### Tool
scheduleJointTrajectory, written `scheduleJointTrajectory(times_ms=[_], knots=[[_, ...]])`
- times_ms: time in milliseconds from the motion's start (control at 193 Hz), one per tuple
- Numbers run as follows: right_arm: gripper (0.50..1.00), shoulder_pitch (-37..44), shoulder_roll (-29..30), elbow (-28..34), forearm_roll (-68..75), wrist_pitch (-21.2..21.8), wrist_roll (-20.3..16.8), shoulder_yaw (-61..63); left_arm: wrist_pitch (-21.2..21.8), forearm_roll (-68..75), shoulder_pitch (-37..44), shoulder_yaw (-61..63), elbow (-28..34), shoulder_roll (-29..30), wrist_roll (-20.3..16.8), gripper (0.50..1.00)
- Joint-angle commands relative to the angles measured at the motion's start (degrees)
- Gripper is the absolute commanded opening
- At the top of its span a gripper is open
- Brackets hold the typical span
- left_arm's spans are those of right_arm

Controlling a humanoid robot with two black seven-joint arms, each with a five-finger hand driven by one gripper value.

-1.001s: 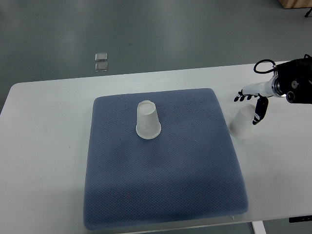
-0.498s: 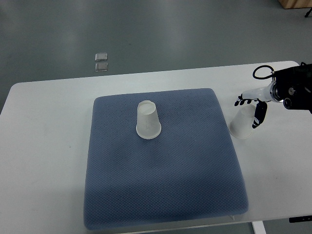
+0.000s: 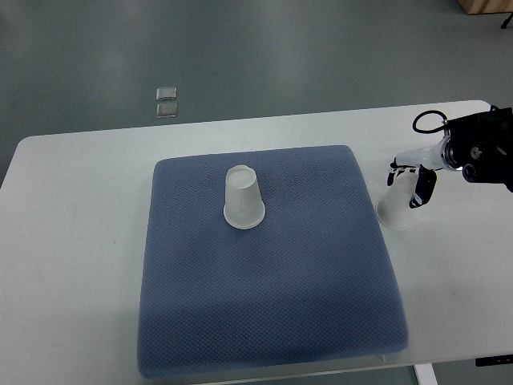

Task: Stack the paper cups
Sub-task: 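Close the right hand's fingers around the loose paper cup, then lift the held cup and carry it over the cup on the pad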

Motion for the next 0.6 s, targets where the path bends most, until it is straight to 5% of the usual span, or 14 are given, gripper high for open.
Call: scheduleJointTrajectory(times_ms=[0, 332, 596], knots=[[0.656, 0.05, 0.03, 0.00, -0.09, -0.01, 0.00, 0.00, -0.02, 0.00, -0.04, -0.01, 0.08, 0.00, 0.00, 1.000], [0.646, 2.25, -1.02, 0.61, -0.09, 0.70, 0.00, -0.35, -0.02, 0.00, -0.04, 0.08, 0.00, 0.00, -0.09, 1.000], [0.648, 24.30, -5.85, 9.49, -0.70, 8.34, 0.18, -7.47, -0.11, 0.09, 0.05, 0.17, -0.27, 0.00, 0.00, 1.000]])
